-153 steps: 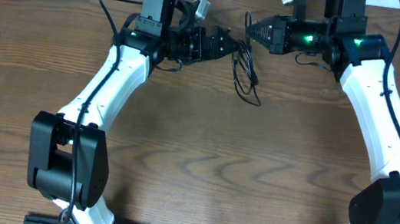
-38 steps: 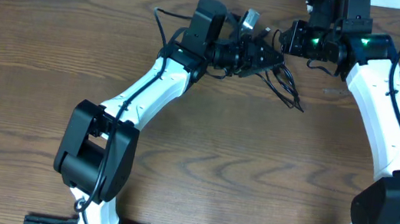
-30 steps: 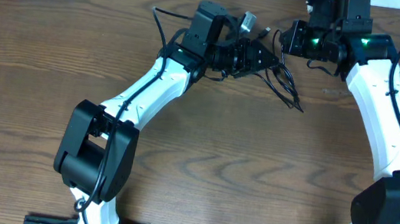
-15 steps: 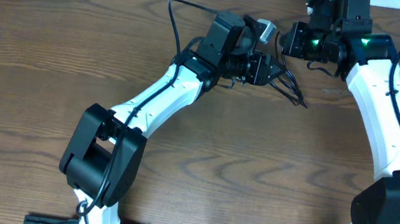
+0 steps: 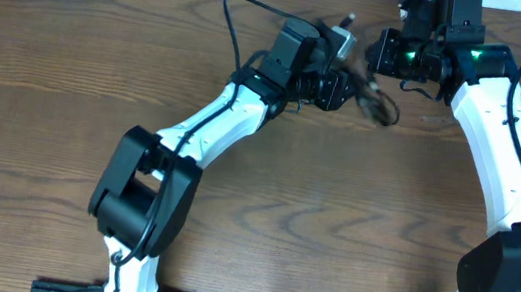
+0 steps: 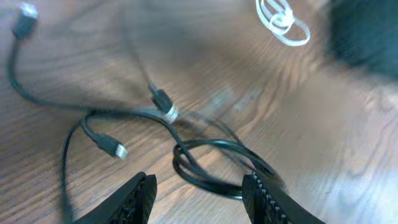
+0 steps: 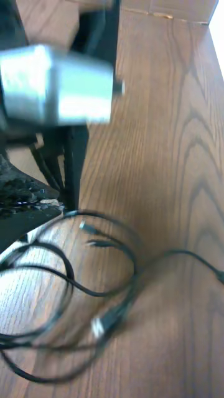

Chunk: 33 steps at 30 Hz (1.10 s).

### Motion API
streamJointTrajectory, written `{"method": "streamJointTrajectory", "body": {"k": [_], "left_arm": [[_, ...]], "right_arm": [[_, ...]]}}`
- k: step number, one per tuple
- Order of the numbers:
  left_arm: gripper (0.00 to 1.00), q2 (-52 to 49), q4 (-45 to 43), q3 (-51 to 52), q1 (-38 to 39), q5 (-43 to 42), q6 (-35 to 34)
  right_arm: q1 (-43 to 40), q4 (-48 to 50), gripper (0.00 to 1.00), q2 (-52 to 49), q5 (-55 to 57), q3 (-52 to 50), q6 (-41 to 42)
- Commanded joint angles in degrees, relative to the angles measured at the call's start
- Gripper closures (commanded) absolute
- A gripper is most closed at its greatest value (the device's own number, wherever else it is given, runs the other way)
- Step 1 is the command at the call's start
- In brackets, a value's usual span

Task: Untangle cables
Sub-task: 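Hold the black cables with both grippers and pull them apart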

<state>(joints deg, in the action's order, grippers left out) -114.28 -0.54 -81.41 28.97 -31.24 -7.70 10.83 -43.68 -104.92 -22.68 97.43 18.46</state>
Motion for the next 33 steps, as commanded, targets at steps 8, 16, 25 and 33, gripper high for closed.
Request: {"method": "streamJointTrajectory", "body": {"k": [8, 16, 25, 33], "left_arm": [[0.51, -1.6, -3.7, 0.1, -0.1, -3.0, 5.6], [0.46, -1.6, -3.5, 0.1, -2.1, -2.6, 2.0], [0.44, -0.9, 6.4, 0.1, -7.8, -2.4, -11.9], [0.43, -0.8, 15.9, 0.1, -11.6, -6.8, -11.9]], "right_arm": [[0.1, -0.2, 0.99, 0.5, -0.4, 0.5, 0.3], [-0.8, -1.1, 0.98, -0.5, 7.3, 0.3, 0.8], [-2.3, -3.0, 0.8, -10.9, 5.7, 0.3, -6.6], [-3.7, -5.0, 0.75, -18.5, 7.3, 0.3, -15.0]]}}
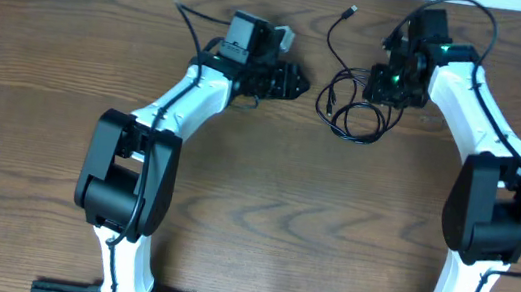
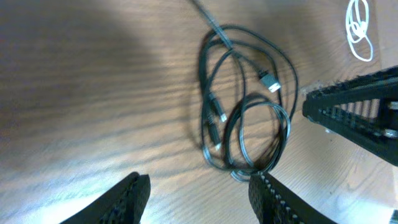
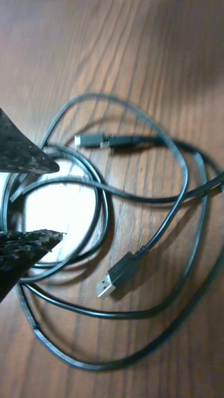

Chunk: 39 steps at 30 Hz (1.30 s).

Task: Untangle cables
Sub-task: 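Hold the black cables with both grippers and pull them apart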

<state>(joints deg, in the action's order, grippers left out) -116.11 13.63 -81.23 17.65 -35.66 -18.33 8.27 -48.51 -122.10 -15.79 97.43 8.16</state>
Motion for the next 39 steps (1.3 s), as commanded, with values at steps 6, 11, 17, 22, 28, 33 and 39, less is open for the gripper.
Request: {"method": "streamJointTrajectory", "body": {"k": [6, 11, 17, 22, 28, 33, 39], "left_arm": [[0.43, 1.0, 4.4, 0.0, -0.2, -2.3, -1.3], [0.44, 1.0, 4.3, 0.0, -0.2, -2.3, -1.3], [0.43, 1.0, 4.3, 0.0, -0.2, -2.3, -1.3], [0.43, 1.0, 4.3, 0.0, -0.2, -2.3, -1.3], [0.43, 1.0, 2.4, 0.0, -0.3, -7.9, -1.3], [0.39, 1.0, -5.0, 0.0, -0.4, -21.7, -1.4], [0.38, 1.0, -12.4, 0.0, -0.4, -25.2, -9.7]], "right_arm": [[-3.0, -0.6, 0.81, -6.3, 0.8, 0.3, -7.0], [-2.9, -2.2, 0.86, -8.2, 0.4, 0.3, -10.0], [-2.9, -2.7, 0.99, -8.4, -0.2, 0.3, -10.0], [-3.0, -4.5, 0.99, -6.7, -8.2, 1.3, -11.3], [-2.9, -4.2, 0.99, 2.2, -19.9, 2.3, -13.0], [-2.9, -3.1, 0.99, 11.3, -24.7, 2.3, -12.9], [-2.7, -3.1, 0.99, 17.3, -27.3, 2.3, -11.4]]}}
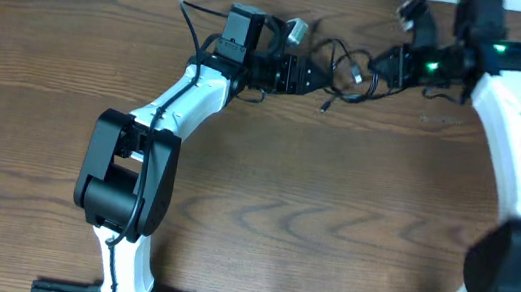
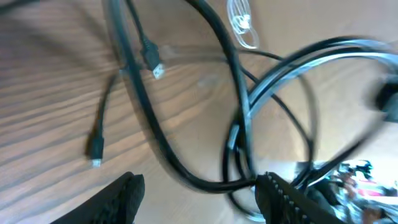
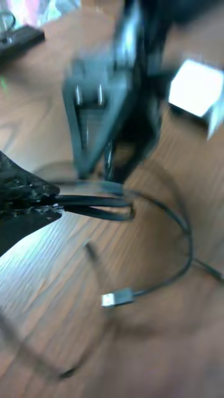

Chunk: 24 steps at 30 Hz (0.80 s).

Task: Untangle cables
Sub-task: 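Hold the black cables with both grippers and pull them apart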

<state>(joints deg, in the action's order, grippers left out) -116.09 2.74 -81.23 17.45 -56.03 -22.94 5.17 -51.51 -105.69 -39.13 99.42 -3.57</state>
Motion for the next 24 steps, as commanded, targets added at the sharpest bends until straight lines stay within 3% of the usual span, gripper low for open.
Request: {"method": "streamJointTrajectory", "body": {"k": [1, 13, 20, 24], "left_arm": [[0.38, 1.0, -2.4, 0.0, -0.1, -4.8, -5.9], [0.38, 1.0, -3.1, 0.0, 3.6, 8.6, -15.6], [0.38, 1.0, 5.1, 0.0, 6.4, 23.8, -19.6], [0.39, 1.0, 11.3, 0.0, 4.7, 27.1, -18.9]], "right_arm": [[0.6, -0.2, 0.99, 1.2, -4.0, 0.3, 0.3], [5.4, 0.8, 0.99, 1.2, -3.2, 0.3, 1.2], [6.2, 0.9, 0.99, 1.7, 9.4, 0.3, 9.0], [3.9, 1.1, 0.99, 3.3, 17.9, 0.3, 15.9]]}}
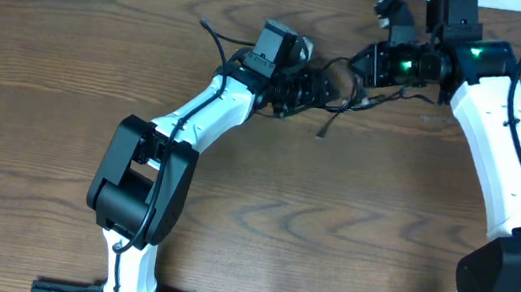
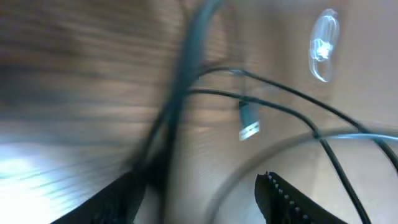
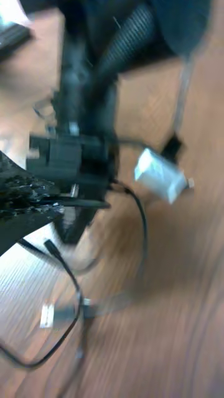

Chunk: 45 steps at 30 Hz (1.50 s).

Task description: Untangle cables

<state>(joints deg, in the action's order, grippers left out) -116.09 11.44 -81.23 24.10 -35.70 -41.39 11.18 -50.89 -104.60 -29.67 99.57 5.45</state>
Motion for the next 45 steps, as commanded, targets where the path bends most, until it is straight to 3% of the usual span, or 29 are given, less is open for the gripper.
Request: {"method": "streamJointTrajectory", "body": {"k": [1, 8, 13, 18, 35, 45], "left_arm": [[0.39, 1.0, 3.7, 0.0, -2.5, 6.8, 0.1], [0.4, 1.0, 9.6, 0.0, -5.4, 6.1, 7.4], [0.45, 1.0, 10.0, 0.0, -5.4, 4.7, 11.8], [0.45, 1.0, 9.9, 0.0, -5.3, 6.3, 12.7], [0.45, -1.4, 7.7, 0.0, 2.9, 26.9, 16.0], [0.48, -5.4, 5.8, 0.0, 3.3, 27.6, 15.2]], "right_arm": [[-2.8, 0.9, 0.99, 2.7, 9.2, 0.2, 7.7], [-8.6, 4.9, 0.99, 8.1, 8.1, 0.2, 8.3], [-8.5, 3.8, 0.99, 8.5, 8.1, 0.1, 8.2], [-8.1, 2.2, 0.99, 7.3, 8.5, 0.0, 7.7], [-8.1, 1.1, 0.99, 7.0, 8.6, 0.0, 6.5], [-8.1, 0.7, 0.99, 7.0, 8.6, 0.0, 6.5]]}}
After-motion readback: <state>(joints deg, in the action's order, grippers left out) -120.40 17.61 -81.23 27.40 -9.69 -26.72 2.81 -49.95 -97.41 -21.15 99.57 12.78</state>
